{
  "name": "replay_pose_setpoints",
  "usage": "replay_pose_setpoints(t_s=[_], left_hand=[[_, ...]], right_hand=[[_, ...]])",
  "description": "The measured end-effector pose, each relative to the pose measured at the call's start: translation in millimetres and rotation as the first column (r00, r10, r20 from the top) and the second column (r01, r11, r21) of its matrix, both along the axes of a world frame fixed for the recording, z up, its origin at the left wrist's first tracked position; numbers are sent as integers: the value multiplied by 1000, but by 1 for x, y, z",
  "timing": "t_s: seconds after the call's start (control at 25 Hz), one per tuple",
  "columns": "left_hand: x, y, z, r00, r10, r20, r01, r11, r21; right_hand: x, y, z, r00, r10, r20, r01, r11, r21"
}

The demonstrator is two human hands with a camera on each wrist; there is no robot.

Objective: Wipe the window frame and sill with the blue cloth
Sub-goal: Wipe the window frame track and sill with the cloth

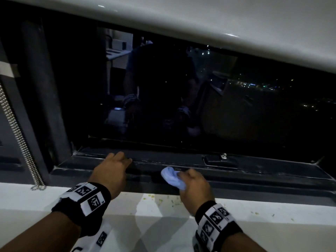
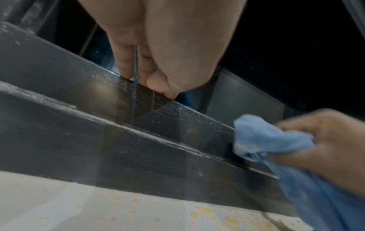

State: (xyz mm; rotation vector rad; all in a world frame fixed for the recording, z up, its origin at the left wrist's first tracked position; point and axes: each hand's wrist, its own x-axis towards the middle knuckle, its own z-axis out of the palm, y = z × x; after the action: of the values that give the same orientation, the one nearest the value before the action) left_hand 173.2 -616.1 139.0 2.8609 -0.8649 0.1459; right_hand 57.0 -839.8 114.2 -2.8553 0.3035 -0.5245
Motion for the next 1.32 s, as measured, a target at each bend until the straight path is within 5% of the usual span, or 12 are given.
replay_pose_setpoints(t_s=[0.2,0.44,0.72,0.8,1.0,1.32], left_hand=[[-3,0,1,1000,6,-22,-8,996,-85],[3,7,-7,999,-31,17,33,988,-154],[5,12,-13,974,-118,194,139,985,-98],[4,13,-8,984,-129,126,144,983,-117],[14,35,1,982,-164,93,174,978,-115],[27,60,-8,987,-137,87,143,987,-71]], right_hand=[[6,28,-29,996,-49,-73,49,999,-5],[28,40,-6,959,209,-193,-211,977,11],[26,55,-25,996,-6,90,7,1000,-11],[32,74,-37,990,-55,129,52,998,26],[24,63,-31,999,-3,43,8,993,-114],[49,109,-22,980,-197,-30,197,980,-2]])
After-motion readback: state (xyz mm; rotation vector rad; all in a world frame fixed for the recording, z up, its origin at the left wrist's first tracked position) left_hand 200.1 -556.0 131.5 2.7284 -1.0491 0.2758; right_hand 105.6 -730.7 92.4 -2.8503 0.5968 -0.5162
